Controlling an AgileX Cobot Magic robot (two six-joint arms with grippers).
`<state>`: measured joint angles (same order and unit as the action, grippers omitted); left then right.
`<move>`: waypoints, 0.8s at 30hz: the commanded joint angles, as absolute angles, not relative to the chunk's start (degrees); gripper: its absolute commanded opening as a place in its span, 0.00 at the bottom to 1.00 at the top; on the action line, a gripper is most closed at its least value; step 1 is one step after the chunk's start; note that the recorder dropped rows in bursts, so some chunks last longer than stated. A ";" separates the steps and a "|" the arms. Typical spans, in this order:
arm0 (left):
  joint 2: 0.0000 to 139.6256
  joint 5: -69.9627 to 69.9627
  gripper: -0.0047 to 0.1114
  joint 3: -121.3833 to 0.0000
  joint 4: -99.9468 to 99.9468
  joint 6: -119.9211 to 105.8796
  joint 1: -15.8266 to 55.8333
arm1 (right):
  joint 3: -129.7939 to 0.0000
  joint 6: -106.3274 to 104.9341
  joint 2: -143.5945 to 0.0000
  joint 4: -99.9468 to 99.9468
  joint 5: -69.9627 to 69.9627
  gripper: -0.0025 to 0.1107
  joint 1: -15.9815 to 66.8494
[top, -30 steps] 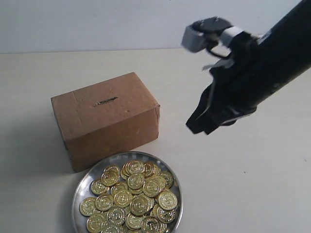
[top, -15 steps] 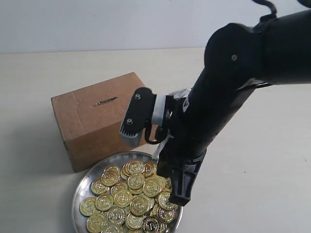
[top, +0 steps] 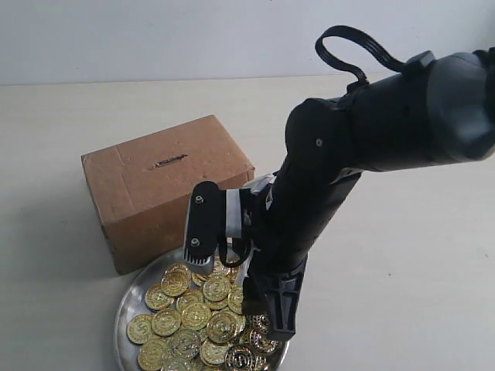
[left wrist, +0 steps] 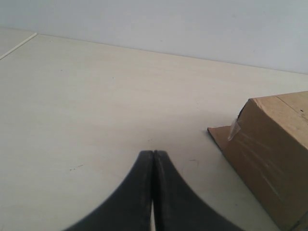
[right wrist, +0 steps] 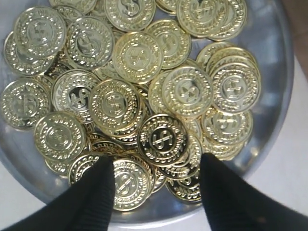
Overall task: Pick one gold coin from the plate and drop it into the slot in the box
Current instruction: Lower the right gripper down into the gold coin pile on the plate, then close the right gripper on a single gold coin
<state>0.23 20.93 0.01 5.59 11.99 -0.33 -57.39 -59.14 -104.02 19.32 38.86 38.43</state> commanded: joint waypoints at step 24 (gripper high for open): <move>0.00 20.42 0.04 0.00 5.65 12.14 0.00 | -61.08 -59.99 -109.92 20.90 38.28 0.49 38.60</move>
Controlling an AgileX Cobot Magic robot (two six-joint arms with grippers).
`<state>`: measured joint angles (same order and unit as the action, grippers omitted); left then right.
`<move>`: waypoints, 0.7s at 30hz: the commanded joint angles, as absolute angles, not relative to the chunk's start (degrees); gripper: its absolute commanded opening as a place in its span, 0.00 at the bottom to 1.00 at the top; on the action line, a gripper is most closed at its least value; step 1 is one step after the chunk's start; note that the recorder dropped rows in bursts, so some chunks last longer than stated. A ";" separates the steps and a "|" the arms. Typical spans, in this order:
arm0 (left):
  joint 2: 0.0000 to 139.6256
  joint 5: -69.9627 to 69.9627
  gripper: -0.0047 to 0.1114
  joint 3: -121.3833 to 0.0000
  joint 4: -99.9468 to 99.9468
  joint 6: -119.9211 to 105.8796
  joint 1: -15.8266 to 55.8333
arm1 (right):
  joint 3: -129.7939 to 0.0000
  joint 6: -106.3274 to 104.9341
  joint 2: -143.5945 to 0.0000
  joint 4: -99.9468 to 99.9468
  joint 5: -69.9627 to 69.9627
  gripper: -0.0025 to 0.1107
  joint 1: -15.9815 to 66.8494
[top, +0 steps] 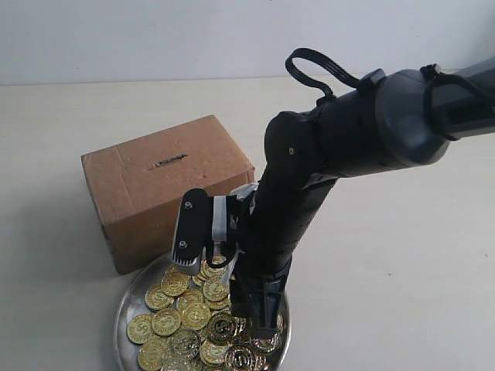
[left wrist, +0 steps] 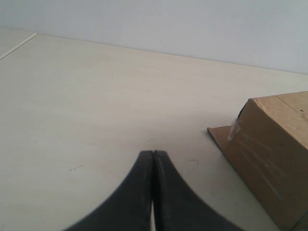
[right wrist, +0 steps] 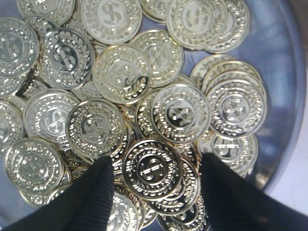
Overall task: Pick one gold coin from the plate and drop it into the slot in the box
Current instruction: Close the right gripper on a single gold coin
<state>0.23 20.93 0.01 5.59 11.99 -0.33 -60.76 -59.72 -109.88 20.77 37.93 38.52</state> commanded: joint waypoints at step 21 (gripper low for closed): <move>0.00 20.42 0.04 0.00 5.65 12.14 0.00 | -61.08 -59.99 -111.61 20.80 37.85 0.47 38.60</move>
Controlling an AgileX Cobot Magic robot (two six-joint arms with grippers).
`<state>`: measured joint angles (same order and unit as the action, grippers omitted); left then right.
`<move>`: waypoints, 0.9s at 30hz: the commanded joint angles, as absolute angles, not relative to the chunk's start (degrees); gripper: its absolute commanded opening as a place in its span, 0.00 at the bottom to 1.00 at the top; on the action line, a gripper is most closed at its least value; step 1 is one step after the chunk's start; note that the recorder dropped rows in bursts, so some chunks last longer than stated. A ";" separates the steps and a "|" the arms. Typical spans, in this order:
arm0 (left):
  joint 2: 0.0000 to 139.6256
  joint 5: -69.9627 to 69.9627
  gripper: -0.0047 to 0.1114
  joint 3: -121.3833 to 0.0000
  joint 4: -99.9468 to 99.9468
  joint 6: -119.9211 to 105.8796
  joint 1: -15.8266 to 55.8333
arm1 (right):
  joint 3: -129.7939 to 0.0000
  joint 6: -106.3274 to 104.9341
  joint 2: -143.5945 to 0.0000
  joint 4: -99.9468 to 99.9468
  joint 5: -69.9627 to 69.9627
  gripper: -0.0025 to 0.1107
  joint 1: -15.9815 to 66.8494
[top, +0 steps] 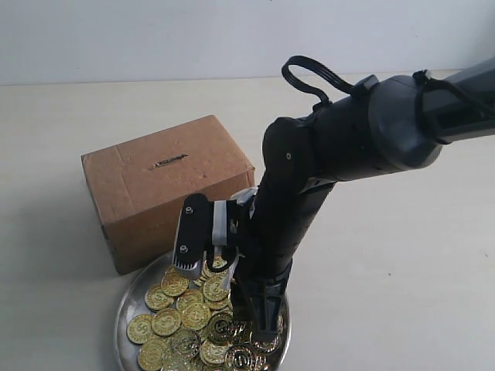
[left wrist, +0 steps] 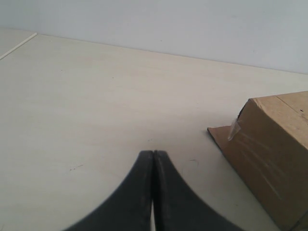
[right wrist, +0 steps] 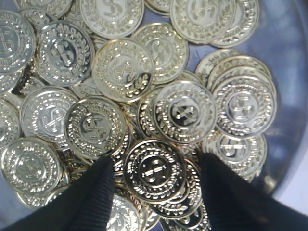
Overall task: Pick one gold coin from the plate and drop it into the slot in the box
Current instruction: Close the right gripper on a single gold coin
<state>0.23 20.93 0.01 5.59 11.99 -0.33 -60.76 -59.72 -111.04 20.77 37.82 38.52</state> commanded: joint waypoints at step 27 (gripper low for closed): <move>0.00 20.42 0.04 0.00 5.65 12.14 0.00 | -61.08 -62.10 -112.07 23.99 36.43 0.47 38.60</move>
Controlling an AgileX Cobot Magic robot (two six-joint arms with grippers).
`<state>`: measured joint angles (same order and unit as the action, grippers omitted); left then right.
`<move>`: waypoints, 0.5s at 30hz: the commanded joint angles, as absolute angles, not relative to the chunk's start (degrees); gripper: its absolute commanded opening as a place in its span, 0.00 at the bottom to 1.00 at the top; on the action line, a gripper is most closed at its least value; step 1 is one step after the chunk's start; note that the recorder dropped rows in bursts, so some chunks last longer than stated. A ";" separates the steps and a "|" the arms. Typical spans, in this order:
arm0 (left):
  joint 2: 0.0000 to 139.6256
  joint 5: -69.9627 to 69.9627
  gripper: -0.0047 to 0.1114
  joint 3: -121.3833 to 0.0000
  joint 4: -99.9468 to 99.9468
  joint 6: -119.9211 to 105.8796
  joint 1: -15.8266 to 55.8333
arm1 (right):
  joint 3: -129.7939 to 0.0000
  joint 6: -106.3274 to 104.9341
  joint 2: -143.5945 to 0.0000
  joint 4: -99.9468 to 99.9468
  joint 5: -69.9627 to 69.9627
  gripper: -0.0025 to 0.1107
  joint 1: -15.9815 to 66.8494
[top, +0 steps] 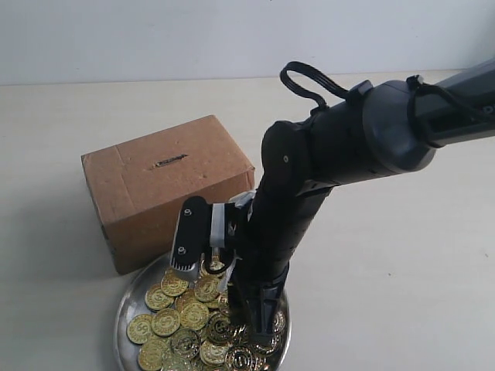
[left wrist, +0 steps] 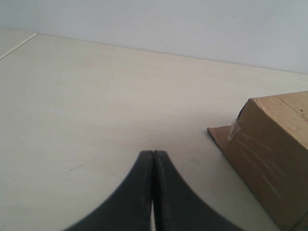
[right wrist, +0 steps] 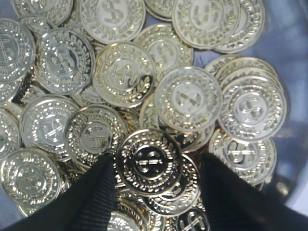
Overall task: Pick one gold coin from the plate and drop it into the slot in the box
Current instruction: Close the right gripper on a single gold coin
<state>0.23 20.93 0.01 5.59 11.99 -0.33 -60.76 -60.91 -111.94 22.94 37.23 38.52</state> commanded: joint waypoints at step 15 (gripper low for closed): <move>0.00 20.42 0.04 0.00 5.65 12.14 0.00 | -61.08 -61.55 -114.11 23.99 36.49 0.47 38.60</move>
